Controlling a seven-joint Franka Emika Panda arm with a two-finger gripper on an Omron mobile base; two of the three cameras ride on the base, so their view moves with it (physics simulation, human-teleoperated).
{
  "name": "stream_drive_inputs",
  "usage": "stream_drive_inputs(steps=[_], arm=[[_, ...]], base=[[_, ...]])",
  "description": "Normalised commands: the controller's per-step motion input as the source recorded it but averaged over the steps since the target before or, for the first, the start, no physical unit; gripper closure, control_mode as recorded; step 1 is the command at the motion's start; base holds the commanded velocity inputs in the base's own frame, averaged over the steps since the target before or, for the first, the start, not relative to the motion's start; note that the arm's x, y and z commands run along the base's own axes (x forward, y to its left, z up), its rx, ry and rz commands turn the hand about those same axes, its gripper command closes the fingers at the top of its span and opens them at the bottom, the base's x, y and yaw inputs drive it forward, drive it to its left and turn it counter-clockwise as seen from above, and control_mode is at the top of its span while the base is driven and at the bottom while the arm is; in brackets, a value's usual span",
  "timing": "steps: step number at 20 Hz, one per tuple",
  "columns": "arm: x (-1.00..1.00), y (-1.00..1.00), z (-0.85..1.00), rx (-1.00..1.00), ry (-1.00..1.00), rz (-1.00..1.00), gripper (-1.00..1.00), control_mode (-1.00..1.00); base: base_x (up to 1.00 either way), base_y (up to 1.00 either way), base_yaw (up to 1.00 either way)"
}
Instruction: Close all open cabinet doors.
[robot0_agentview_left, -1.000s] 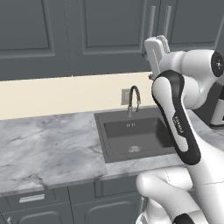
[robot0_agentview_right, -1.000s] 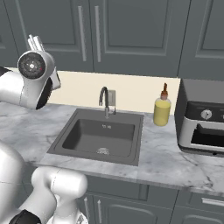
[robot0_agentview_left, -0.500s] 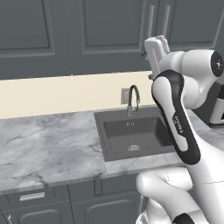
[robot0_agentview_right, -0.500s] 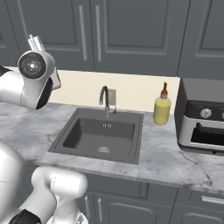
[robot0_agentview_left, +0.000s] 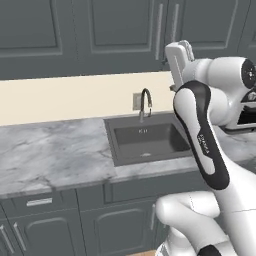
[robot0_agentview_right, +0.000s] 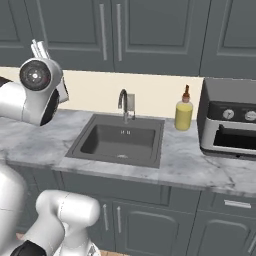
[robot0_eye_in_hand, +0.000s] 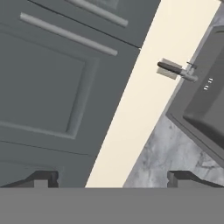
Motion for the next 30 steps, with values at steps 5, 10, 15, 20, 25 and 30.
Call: stream_drive_inputs(steps=[5, 10, 15, 20, 25, 30], arm=[[0.00, 0.00, 0.00, 0.00, 0.00, 0.00, -1.00, 1.00], [0.00, 0.00, 0.00, 0.00, 0.00, 0.00, -1.00, 1.00], [0.00, 0.00, 0.00, 0.00, 0.00, 0.00, -1.00, 1.00], [0.00, 0.00, 0.00, 0.00, 0.00, 0.00, -1.00, 1.00], [0.00, 0.00, 0.00, 0.00, 0.00, 0.00, -1.00, 1.00], [0.00, 0.00, 0.00, 0.00, 0.00, 0.00, -1.00, 1.00]], base=[[0.02, -0.61, 0.00], [0.01, -0.75, 0.00], [-0.05, -0.75, 0.00], [-0.30, -0.63, 0.00], [-0.11, -0.58, -0.08], [0.00, -0.39, -0.47]])
